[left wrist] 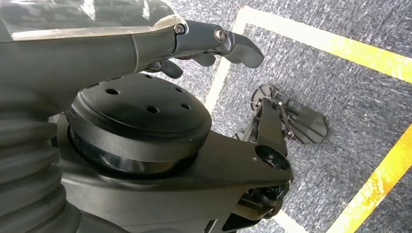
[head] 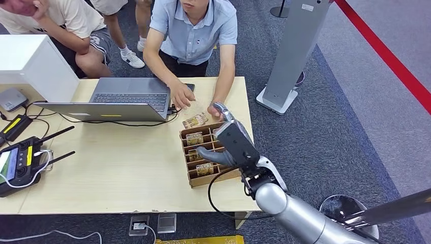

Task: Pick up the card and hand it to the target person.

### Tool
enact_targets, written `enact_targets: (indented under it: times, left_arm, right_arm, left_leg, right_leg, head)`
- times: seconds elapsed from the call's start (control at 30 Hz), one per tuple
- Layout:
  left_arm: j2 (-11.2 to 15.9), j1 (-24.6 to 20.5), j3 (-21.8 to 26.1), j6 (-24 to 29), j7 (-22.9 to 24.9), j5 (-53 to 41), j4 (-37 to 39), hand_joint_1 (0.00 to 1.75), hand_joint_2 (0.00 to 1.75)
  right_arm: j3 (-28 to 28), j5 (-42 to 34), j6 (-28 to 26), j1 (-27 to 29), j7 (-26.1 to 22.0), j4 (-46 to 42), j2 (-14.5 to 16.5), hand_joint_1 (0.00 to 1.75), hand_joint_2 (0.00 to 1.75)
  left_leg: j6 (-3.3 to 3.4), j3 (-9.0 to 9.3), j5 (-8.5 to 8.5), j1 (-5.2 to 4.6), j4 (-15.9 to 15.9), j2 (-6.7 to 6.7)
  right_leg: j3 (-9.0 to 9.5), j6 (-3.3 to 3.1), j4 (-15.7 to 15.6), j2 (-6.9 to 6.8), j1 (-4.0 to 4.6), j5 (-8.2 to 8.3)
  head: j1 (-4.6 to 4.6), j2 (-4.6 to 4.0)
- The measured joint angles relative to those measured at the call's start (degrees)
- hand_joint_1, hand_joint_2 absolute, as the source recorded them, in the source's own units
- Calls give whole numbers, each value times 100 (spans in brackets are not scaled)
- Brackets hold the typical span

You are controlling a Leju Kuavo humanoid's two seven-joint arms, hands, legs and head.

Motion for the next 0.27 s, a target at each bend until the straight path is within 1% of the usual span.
enact_targets:
  times: [0.13,0.27]
  left_arm:
    - [-21,-10,0,1,2,-71,35,0,175]
    - [-35,-20,0,1,5,-158,58,0,175]
  right_arm:
    - [-50,-133,1,427,96,-558,-335,0,175]
    - [-54,-310,102,756,63,-811,-484,0,175]
  left_leg:
    - [0,0,-1,0,0,1]
    - [0,0,0,1,0,0]
  right_leg:
    - [0,0,0,0,0,0]
    - [2,0,0,0,1,0]
  head:
    - [-5,0]
    - [-7,0]
